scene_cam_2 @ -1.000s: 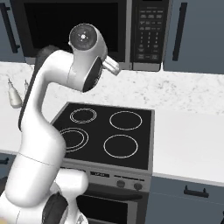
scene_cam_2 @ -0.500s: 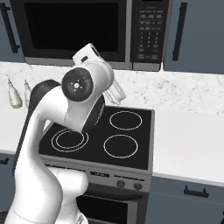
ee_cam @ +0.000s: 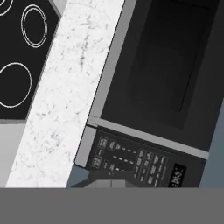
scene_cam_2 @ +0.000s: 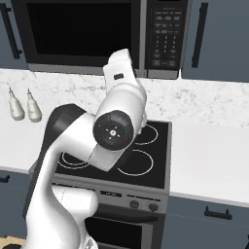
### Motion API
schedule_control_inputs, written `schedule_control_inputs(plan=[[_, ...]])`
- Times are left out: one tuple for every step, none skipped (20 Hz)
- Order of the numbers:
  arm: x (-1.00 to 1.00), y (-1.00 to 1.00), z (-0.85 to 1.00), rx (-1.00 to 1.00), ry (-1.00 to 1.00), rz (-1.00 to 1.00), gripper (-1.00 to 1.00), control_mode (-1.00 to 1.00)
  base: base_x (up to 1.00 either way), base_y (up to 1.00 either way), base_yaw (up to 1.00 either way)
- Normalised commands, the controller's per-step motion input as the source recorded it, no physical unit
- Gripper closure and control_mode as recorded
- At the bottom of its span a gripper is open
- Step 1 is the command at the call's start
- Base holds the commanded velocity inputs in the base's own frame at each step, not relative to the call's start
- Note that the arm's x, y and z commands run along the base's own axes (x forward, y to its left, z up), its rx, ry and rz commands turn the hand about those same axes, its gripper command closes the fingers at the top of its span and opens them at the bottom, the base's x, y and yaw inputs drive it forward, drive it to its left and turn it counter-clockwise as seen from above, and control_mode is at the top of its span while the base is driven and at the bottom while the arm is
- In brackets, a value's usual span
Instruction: Open the microwave, place the bowl with waffle inside the microwave, then close the microwave door and turn it on.
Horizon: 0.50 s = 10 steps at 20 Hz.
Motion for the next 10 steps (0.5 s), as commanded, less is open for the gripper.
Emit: schedule_control_inputs(plan=[[-0.02,0.00,0.00,0.23,0.00,0.00,1.00,-1.00,0.00,0.00,0.00],[0.00,0.00,0.00,0.17,0.00,0.00,1.00,-1.00,0.00,0.00,0.00],[0.00,0.00,0.00,0.08,0.04,0.03,1.00,-1.00,0.00,0.00,0.00],[0.00,0.00,0.00,0.05,0.09,0.04,1.00,-1.00,0.00,0.00,0.00],[0.11,0.00,0.00,0.03,0.11,0.04,1.00,-1.00,0.00,0.00,0.00],[0.24,0.00,0.00,0.04,0.07,0.05,1.00,-1.00,0.00,0.00,0.00],[0.35,0.00,0.00,0.05,0.04,0.05,1.00,-1.00,0.00,0.00,0.00],[0.39,0.00,0.00,0.04,0.03,0.02,1.00,-1.00,0.00,0.00,0.00],[0.35,0.00,0.00,0.06,0.00,0.00,1.00,-1.00,0.00,0.00,0.00],[0.36,0.00,0.00,0.08,0.00,0.00,1.00,-1.00,0.00,0.00,0.00]])
